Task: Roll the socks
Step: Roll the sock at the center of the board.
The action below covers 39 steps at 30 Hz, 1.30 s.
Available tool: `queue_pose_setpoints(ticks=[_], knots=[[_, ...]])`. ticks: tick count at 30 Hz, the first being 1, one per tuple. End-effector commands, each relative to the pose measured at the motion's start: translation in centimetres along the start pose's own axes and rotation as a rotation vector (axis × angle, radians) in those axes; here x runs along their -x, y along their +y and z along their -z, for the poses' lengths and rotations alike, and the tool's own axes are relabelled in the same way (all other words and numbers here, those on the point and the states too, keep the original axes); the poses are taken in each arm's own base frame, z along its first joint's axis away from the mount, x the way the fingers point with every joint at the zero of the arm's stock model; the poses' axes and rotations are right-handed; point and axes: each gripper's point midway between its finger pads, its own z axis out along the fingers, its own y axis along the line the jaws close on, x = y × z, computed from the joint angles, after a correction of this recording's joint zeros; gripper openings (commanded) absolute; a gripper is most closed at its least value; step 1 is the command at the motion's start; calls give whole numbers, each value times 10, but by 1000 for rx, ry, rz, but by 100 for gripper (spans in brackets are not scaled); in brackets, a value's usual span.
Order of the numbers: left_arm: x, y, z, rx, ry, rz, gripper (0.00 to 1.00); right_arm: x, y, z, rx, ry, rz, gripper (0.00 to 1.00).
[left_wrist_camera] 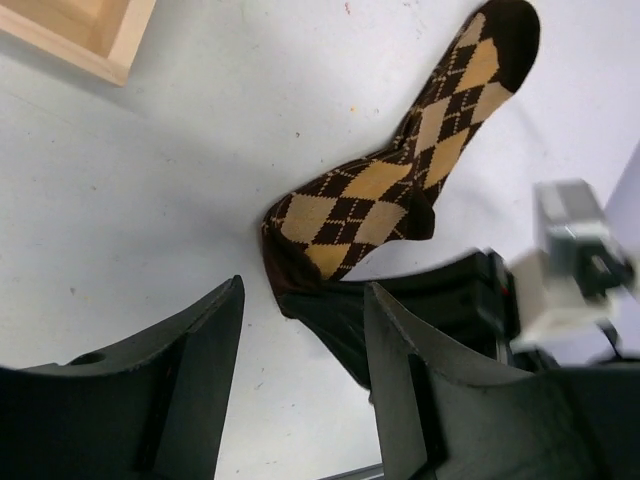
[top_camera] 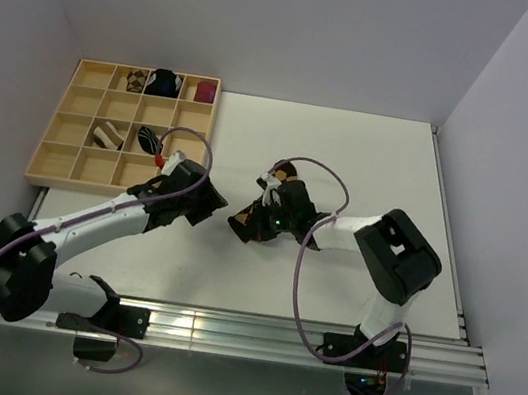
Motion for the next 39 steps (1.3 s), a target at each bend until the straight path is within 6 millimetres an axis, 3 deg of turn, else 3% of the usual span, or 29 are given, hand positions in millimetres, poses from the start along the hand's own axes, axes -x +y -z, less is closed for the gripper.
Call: queue_pose_setpoints(ticks=[1,2,13,22,33,39], knots=[[9,-12,6,-111,-59,35,56,-3,19,-2,179,73,-141,0],[9,-16,7,-144,-62,37,56,-7,16,-4,192,92,-170,0],[-32,5,-16,-127,59,-26,51,-28,-10,-6,236,183,-463,0],[-48,21,-31,-84,95,-60,35,-29,-20,-6,224,189,-504,0],[-62,18,-45,-119,140,-112,46,-29,-23,-7,214,194,-509,0],[-59,24,-59,-64,119,-121,45,-28,-24,-6,207,192,-500,0]])
